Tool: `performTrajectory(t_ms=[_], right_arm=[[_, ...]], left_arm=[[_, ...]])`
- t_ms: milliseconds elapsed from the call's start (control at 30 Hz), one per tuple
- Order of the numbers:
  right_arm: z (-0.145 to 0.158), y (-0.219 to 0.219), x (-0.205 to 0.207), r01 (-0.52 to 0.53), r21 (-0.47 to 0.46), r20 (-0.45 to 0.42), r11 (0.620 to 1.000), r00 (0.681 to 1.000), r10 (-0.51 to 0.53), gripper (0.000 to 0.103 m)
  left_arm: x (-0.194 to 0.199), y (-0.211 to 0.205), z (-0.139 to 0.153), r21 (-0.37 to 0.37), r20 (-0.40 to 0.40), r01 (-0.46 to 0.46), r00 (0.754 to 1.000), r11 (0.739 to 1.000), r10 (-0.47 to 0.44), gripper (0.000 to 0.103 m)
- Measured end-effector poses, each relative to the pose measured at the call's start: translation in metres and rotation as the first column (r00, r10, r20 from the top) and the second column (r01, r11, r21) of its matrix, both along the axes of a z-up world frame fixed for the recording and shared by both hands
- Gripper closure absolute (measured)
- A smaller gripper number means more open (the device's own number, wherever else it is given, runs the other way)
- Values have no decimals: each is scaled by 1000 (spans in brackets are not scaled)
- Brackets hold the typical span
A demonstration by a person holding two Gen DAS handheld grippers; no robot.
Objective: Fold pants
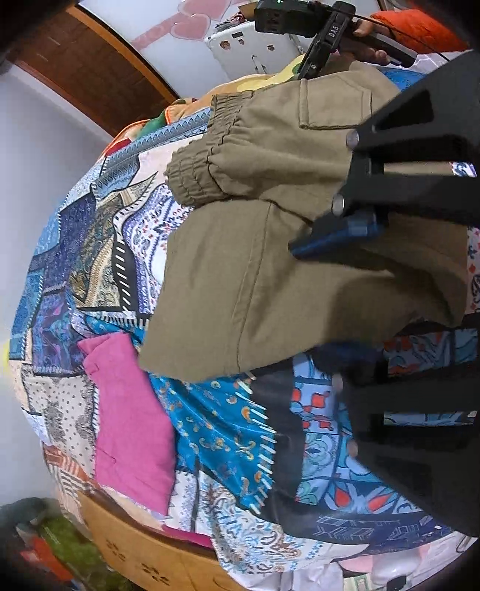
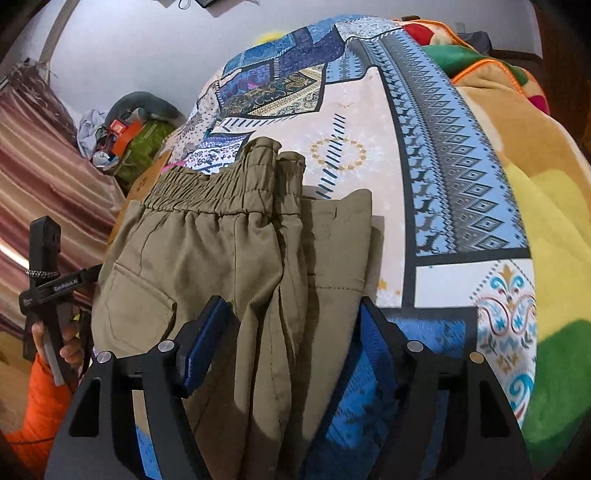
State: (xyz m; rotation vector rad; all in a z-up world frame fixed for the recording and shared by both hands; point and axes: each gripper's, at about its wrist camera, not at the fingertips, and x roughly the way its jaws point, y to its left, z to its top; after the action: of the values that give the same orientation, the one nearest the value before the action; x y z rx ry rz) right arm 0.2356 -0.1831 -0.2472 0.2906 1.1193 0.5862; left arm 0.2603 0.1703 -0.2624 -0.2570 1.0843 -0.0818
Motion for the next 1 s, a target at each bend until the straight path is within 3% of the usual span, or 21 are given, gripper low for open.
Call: performTrajectory(t_ms=[100,167,333,467,633,1000], right_arm=[[1,2,1,-5,11,14,1000,1000,5,53],[5,5,0,-23,12,35,1000,999,22,71],[15,16,1,-44,-59,101,997,994,50,87],[30,23,1,-58,-128,174,990,982,80,90],[59,29,8,-66,-143,247,988,964,100,90],[131,75,37,-90,-191,439,977,882,167,91]], left_arm=[[3,-7,3,52,9,-9,1000,999,8,84],[5,-13,4,98,13,-12,1000,995,10,92],[10,-22,14,196,33,-25,999,980,19,98],[10,-27,33,251,75,-10,997,968,-9,99],[9,-34,56,302,114,4,993,953,-40,99],[18,-3,122,372,278,-90,960,924,-18,99]])
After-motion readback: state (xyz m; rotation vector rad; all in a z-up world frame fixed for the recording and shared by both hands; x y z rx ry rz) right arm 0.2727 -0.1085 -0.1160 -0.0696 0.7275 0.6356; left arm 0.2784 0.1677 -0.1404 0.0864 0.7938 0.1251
